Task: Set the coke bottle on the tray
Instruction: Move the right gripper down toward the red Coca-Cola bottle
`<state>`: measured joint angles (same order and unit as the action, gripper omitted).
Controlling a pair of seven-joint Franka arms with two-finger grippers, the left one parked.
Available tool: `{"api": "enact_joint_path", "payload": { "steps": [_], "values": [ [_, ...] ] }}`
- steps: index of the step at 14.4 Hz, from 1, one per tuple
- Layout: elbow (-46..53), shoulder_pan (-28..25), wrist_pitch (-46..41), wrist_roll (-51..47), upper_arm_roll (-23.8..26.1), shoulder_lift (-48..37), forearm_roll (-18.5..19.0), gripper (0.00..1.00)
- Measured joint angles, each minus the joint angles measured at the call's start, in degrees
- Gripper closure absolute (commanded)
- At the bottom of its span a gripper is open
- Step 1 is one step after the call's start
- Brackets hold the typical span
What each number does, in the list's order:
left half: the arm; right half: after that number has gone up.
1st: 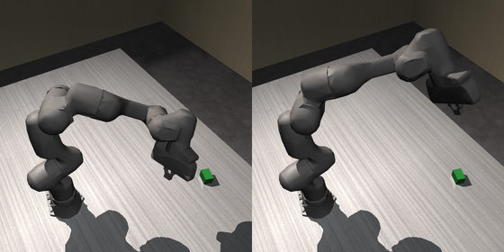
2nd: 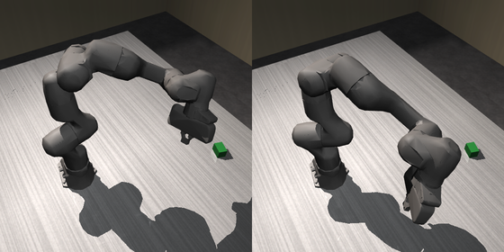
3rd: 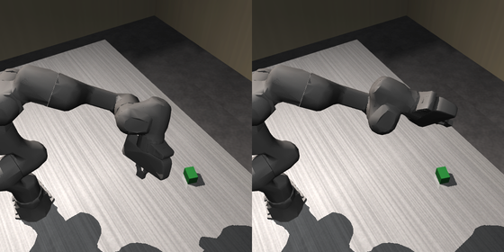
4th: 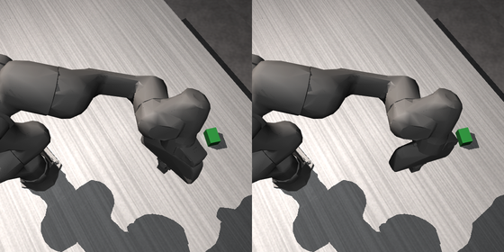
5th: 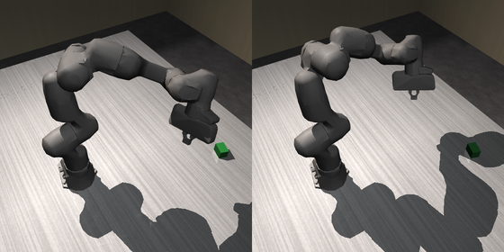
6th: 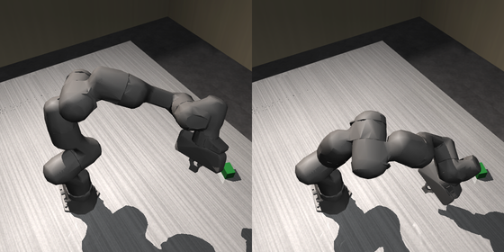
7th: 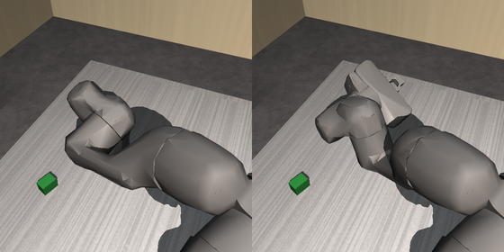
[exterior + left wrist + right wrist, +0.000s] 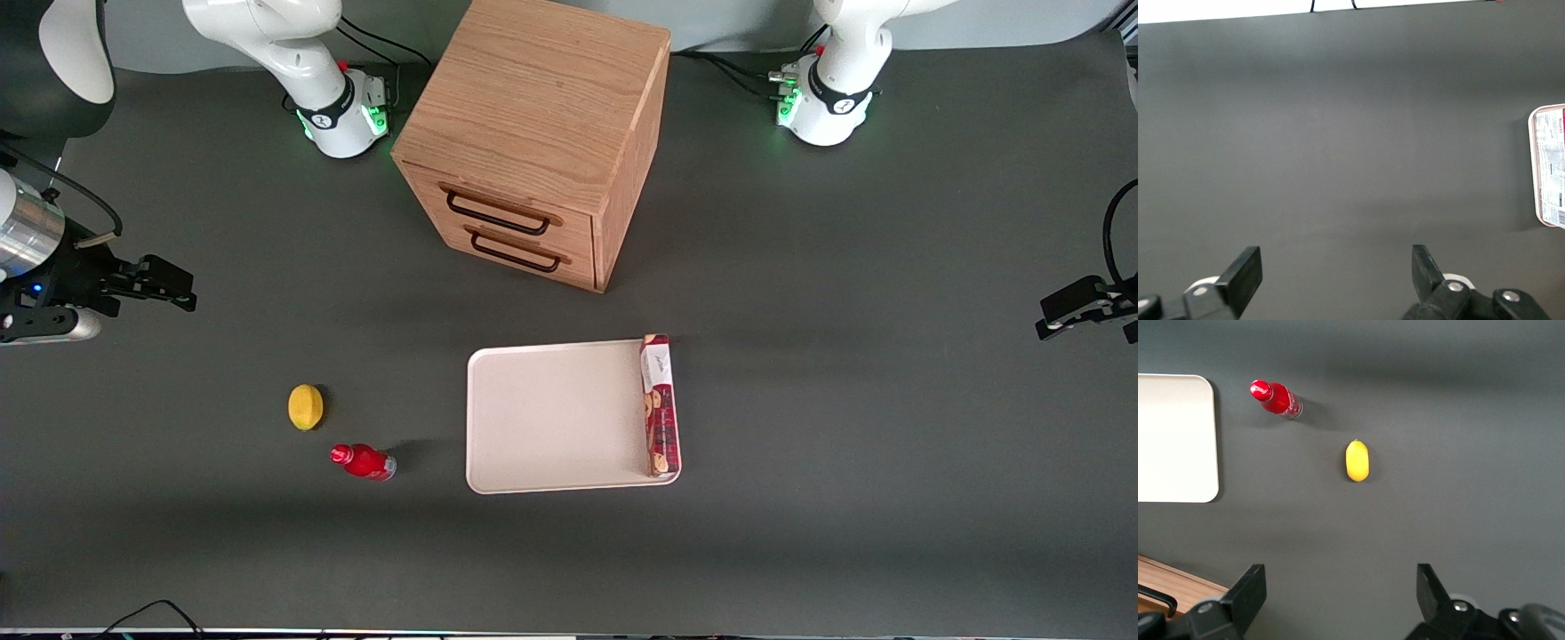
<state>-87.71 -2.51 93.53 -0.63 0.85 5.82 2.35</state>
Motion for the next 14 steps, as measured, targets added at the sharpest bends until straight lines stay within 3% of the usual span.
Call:
{"api": "enact_joint_path", "payload": {
  "steps": [9,14],
  "values": [
    [0.99,0.02,0.23,0.01,1.78,0.45,-0.08,0.00],
    [13.52,-1.27,1.92,-5.01,7.19,15.58,-0.12,0.00]
  ]
}}
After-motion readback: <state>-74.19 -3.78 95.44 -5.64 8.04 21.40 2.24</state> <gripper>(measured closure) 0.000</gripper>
